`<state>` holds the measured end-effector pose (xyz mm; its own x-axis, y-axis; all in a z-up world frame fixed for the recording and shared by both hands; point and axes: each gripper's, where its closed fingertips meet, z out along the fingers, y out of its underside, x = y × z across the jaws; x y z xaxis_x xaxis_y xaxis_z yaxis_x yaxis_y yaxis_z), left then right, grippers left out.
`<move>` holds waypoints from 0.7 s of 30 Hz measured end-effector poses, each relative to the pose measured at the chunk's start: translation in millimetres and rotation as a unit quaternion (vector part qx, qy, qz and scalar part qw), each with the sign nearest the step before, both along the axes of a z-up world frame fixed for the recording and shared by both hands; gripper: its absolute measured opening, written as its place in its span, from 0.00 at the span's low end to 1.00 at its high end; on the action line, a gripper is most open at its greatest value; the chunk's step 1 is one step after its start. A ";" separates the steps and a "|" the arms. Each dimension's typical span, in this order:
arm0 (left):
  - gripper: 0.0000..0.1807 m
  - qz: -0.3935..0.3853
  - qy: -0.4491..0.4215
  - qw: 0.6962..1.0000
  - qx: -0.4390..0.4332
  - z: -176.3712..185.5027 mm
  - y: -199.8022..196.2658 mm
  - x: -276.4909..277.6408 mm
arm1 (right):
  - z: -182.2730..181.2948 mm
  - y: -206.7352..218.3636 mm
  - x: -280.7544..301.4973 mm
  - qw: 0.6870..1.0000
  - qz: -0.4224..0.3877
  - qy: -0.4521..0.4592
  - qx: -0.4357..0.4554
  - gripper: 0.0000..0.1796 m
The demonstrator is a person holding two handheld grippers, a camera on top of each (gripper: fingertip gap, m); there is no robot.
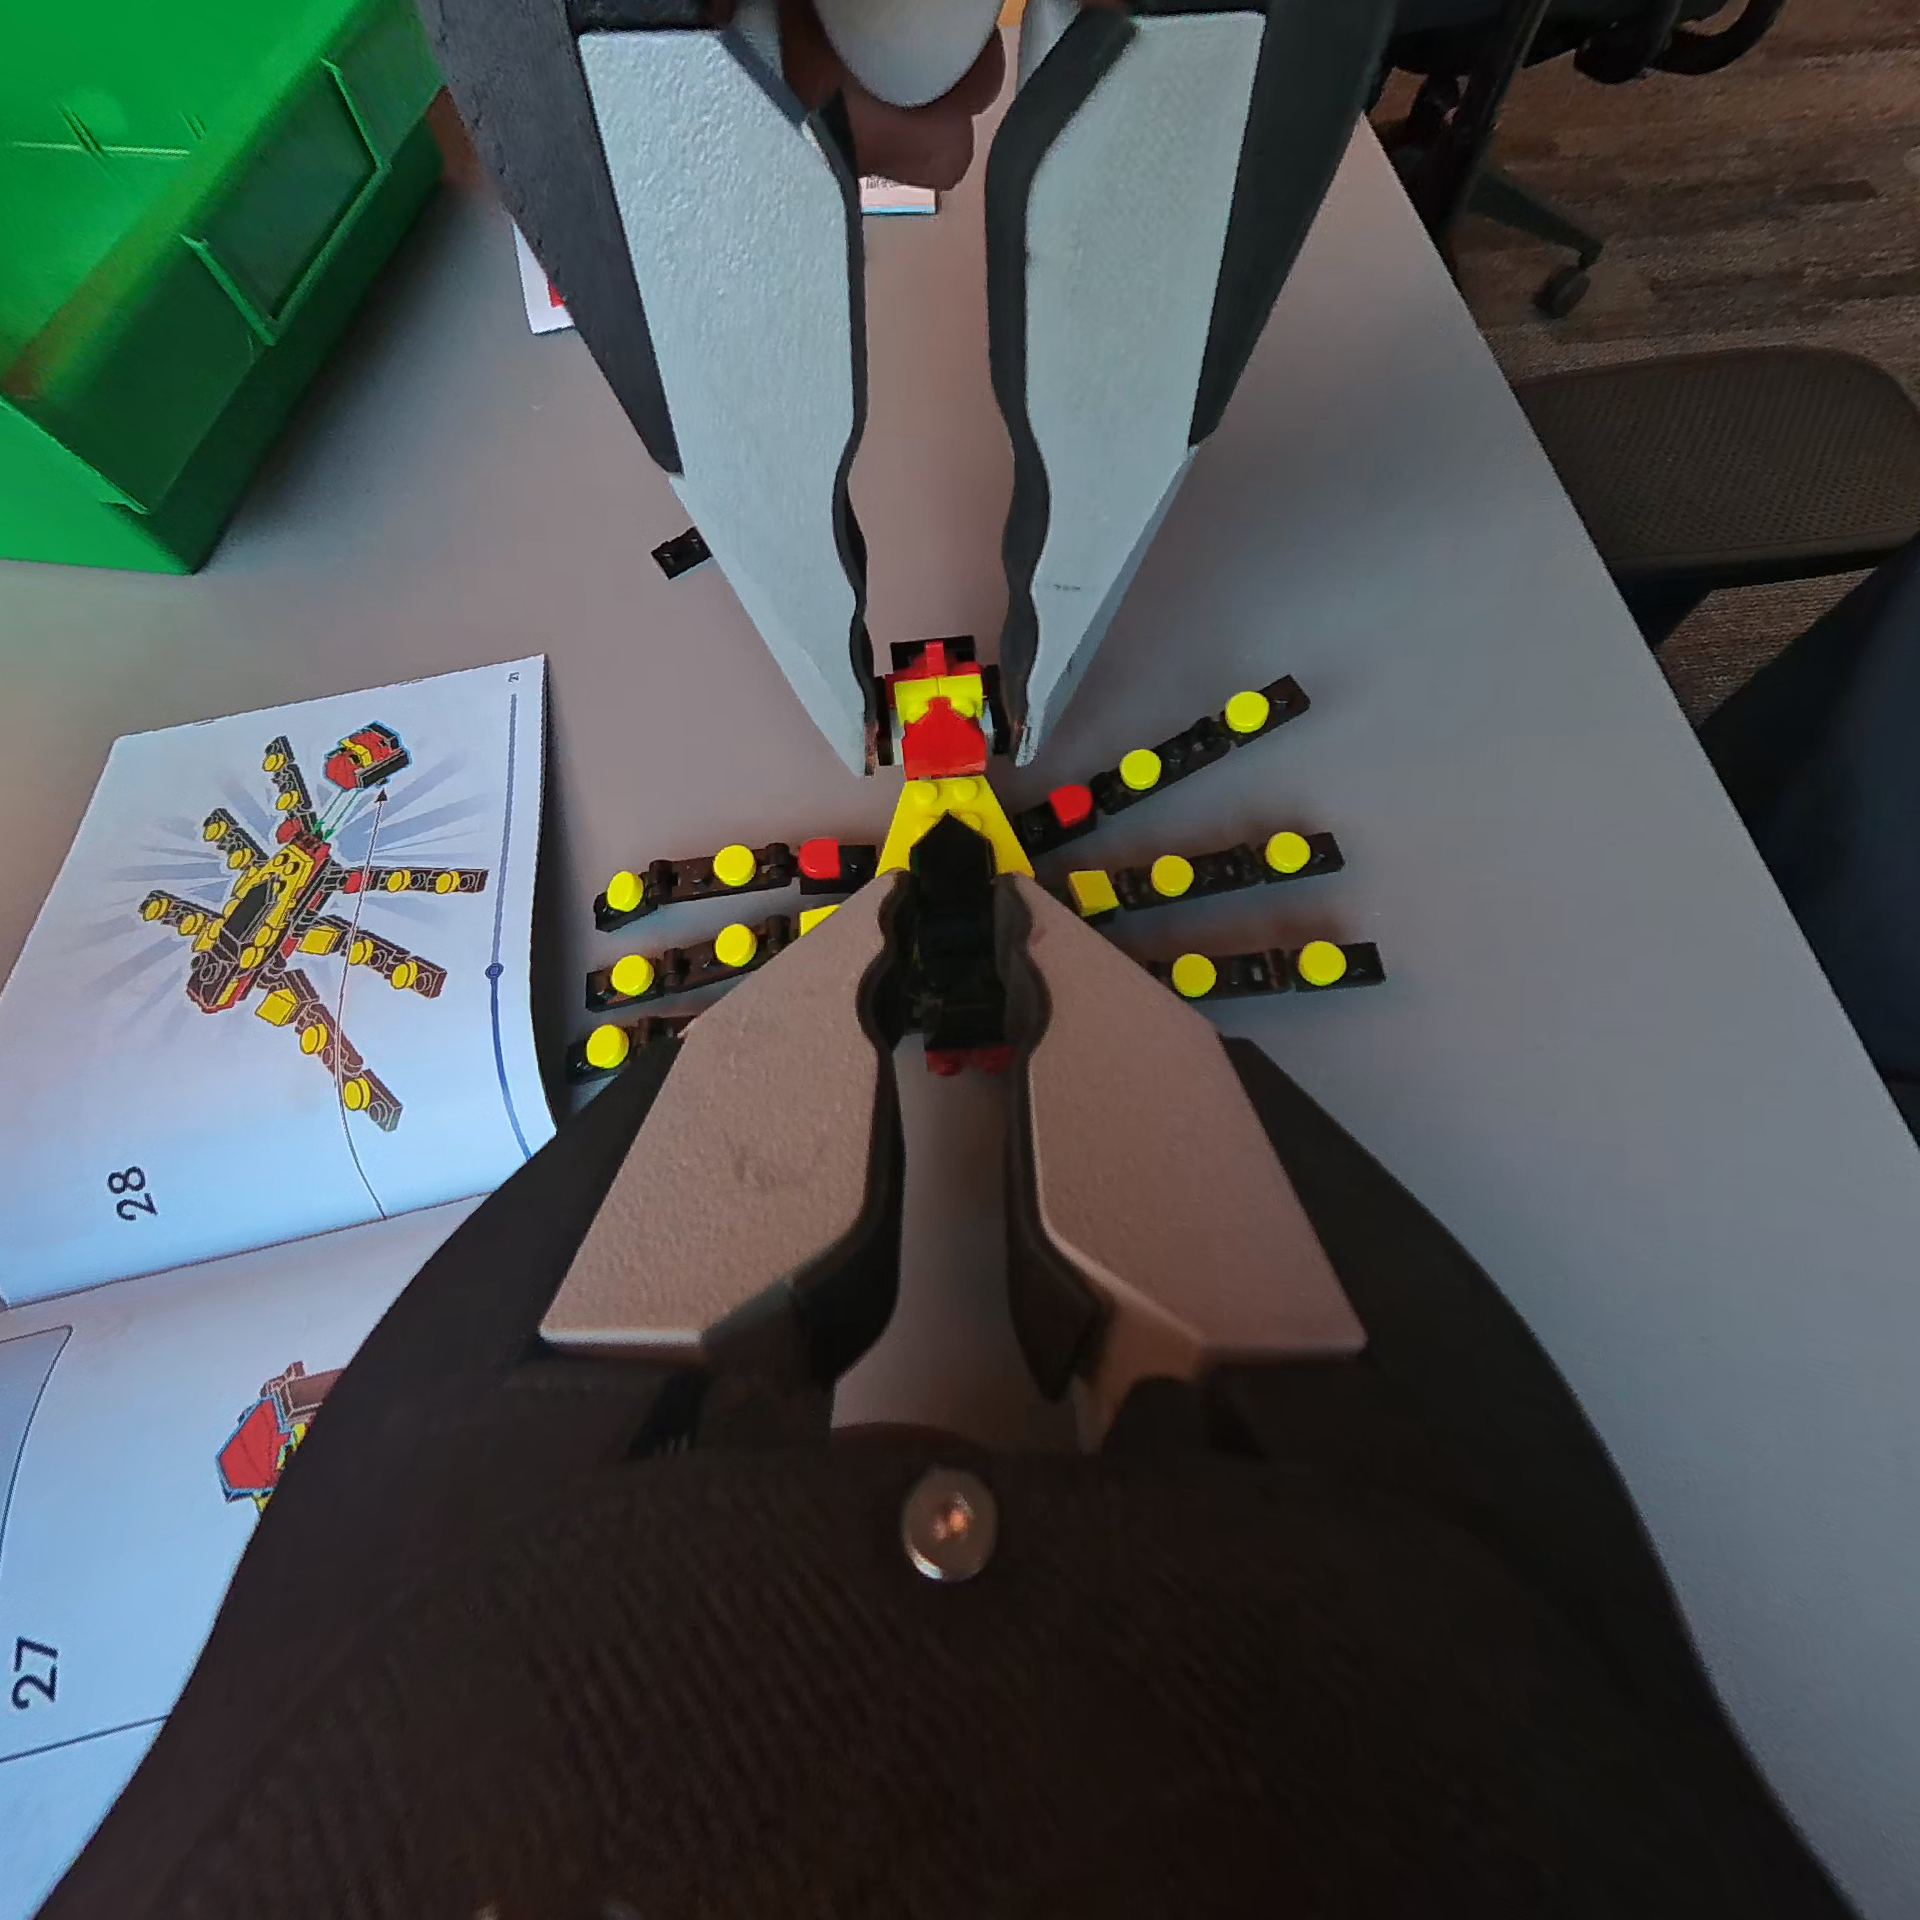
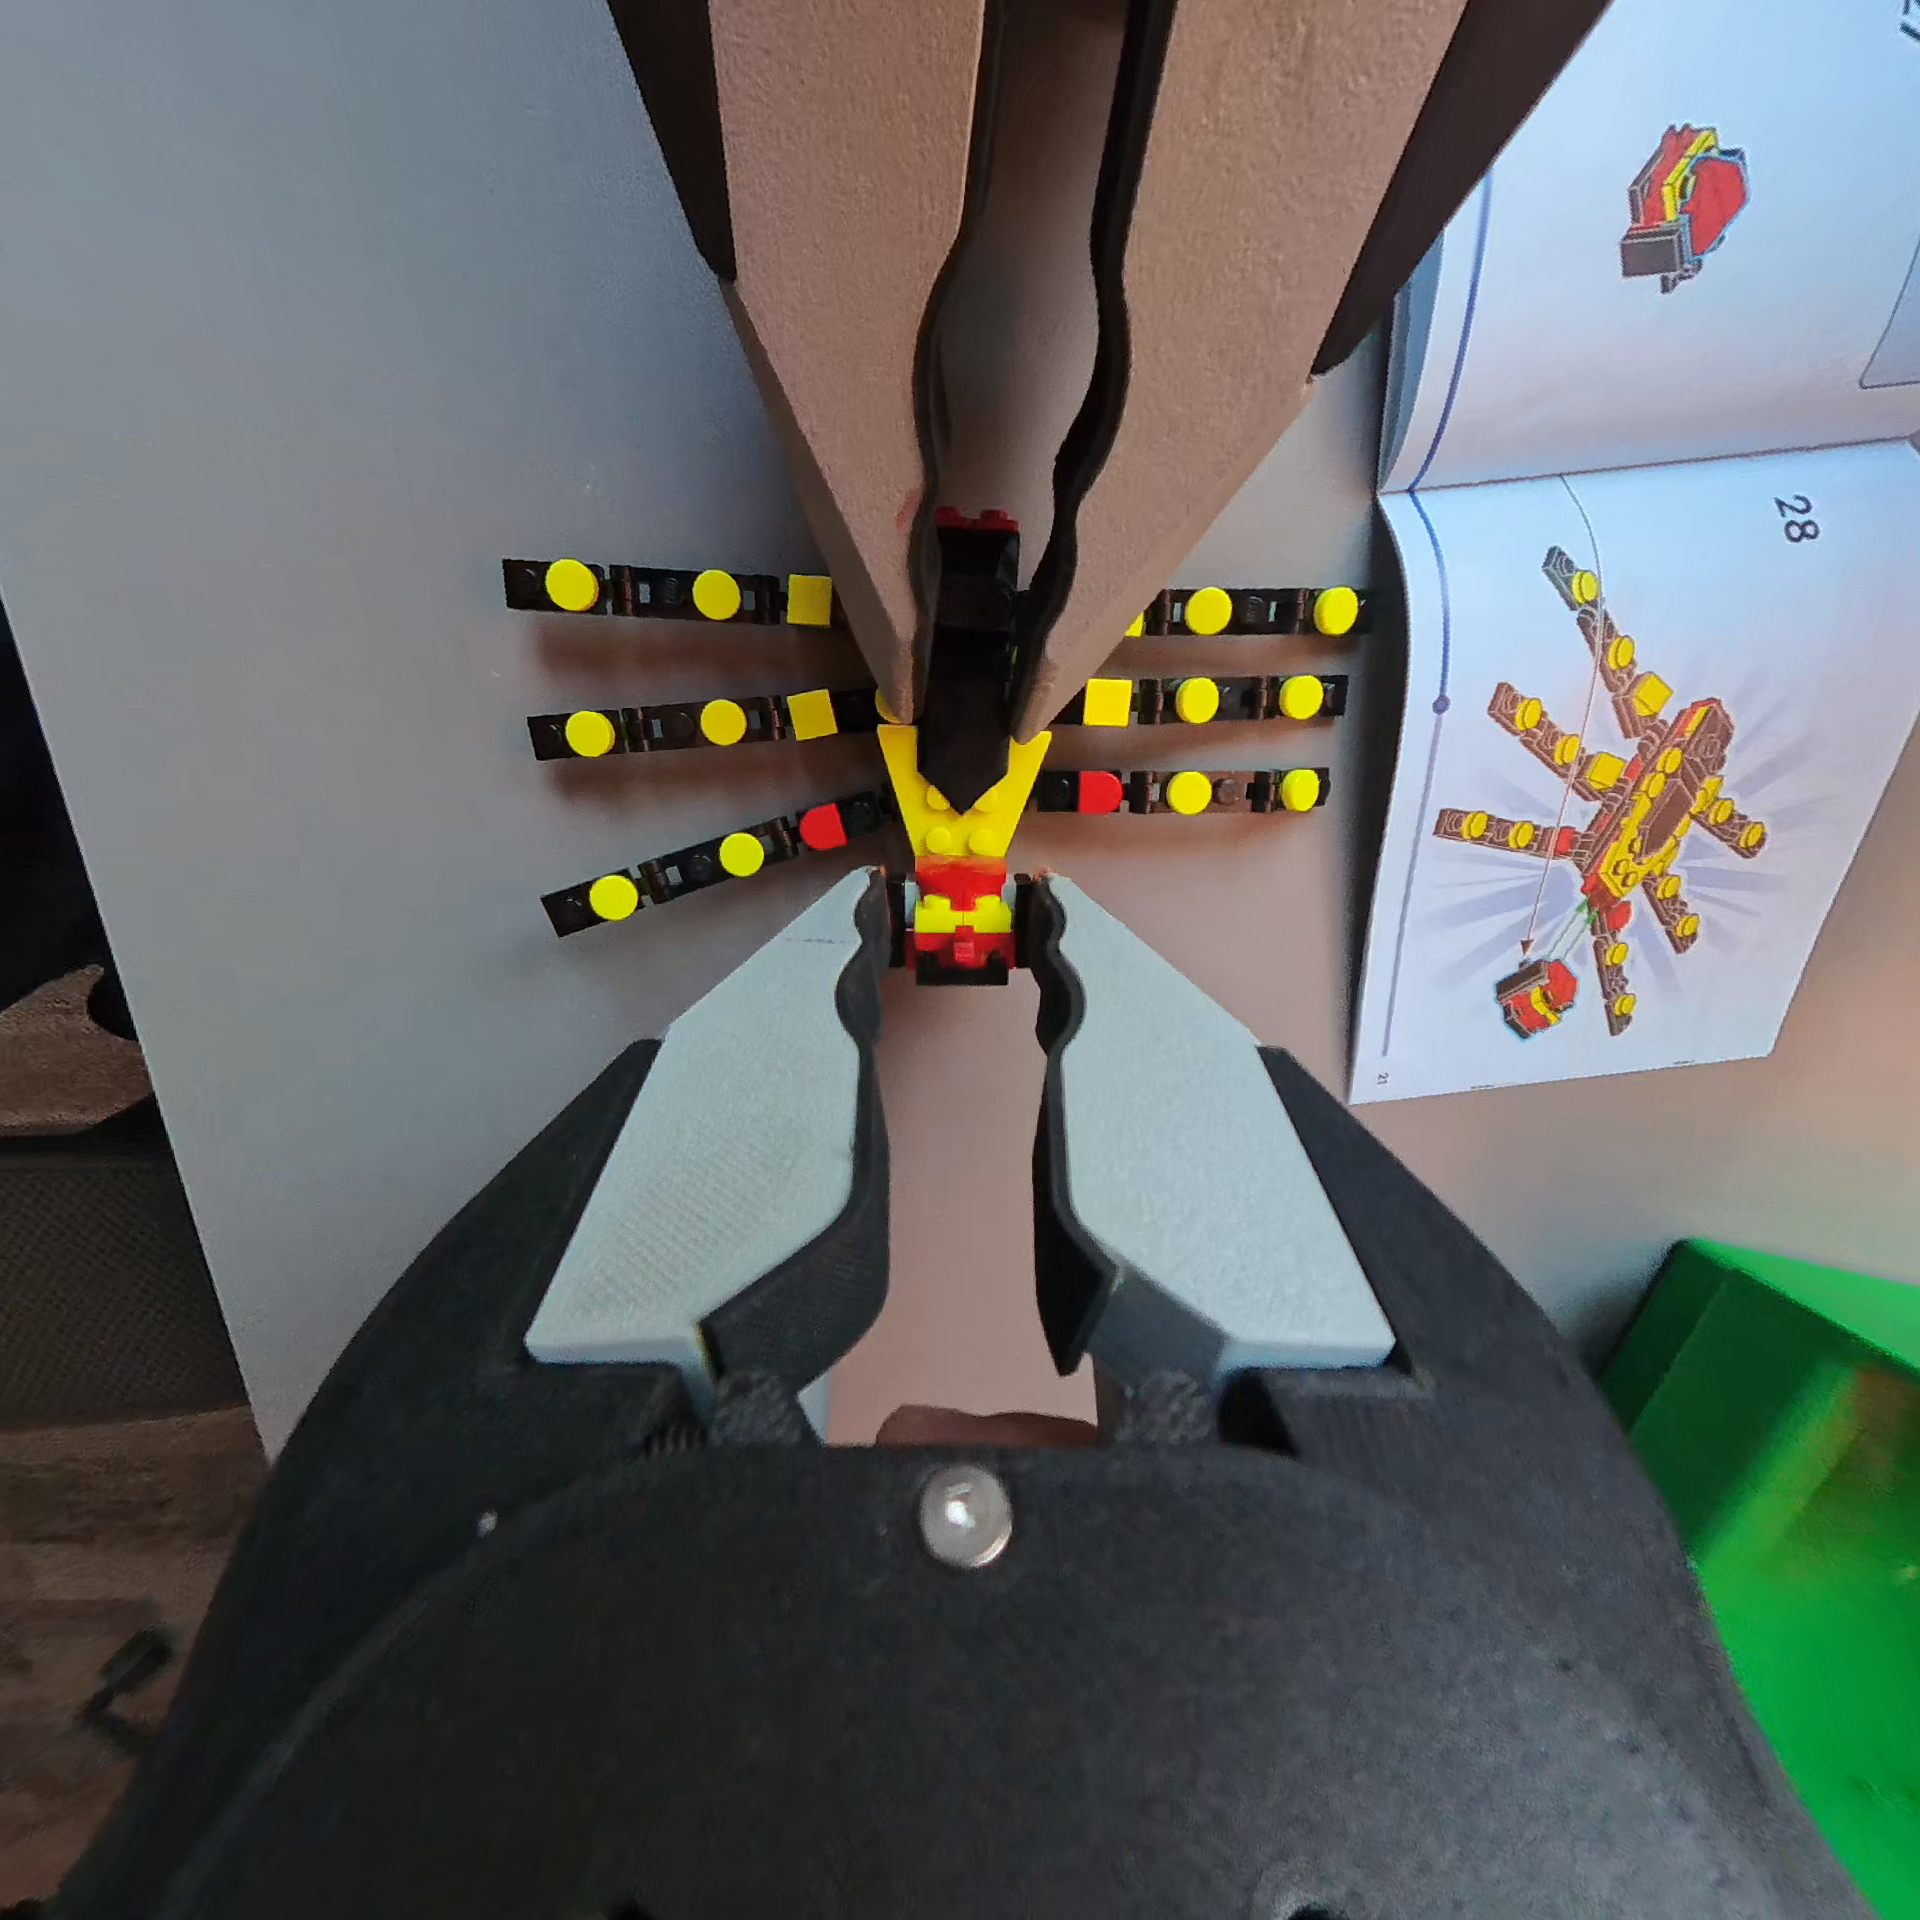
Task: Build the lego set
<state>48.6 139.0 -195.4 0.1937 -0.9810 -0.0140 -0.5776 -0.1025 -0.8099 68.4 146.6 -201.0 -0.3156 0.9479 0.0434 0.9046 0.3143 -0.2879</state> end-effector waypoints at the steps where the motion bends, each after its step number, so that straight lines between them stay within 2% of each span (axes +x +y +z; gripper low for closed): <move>1: 0.07 0.000 0.000 1.000 0.000 0.0 -0.1 0.0 | -0.1 0.0 -0.4 1.000 -0.002 -0.002 -0.002 0.14; 7: 0.07 0.000 0.001 1.000 0.002 0.1 -0.1 -0.1 | -0.6 0.2 -1.2 1.000 0.003 -0.006 0.007 0.14; 10: 0.07 0.000 0.001 1.000 0.002 0.0 -0.3 -0.1 | -17.1 6.0 14.4 0.999 -0.004 -0.031 0.020 0.15; 16: 0.07 0.001 -0.001 1.000 -0.001 0.1 0.0 -0.4 | -13.0 2.6 8.3 1.000 -0.014 0.016 0.001 0.13; 21: 0.07 0.001 -0.001 1.000 -0.005 0.1 0.1 -0.3 | -6.2 1.3 5.1 0.990 -0.028 0.136 -0.038 0.13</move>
<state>48.3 139.1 -195.3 0.1950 -0.9808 -0.0044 -0.5753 -0.1108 -0.8104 73.5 147.9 -207.2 -0.2493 0.9673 0.0471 0.8057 0.2342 -0.5441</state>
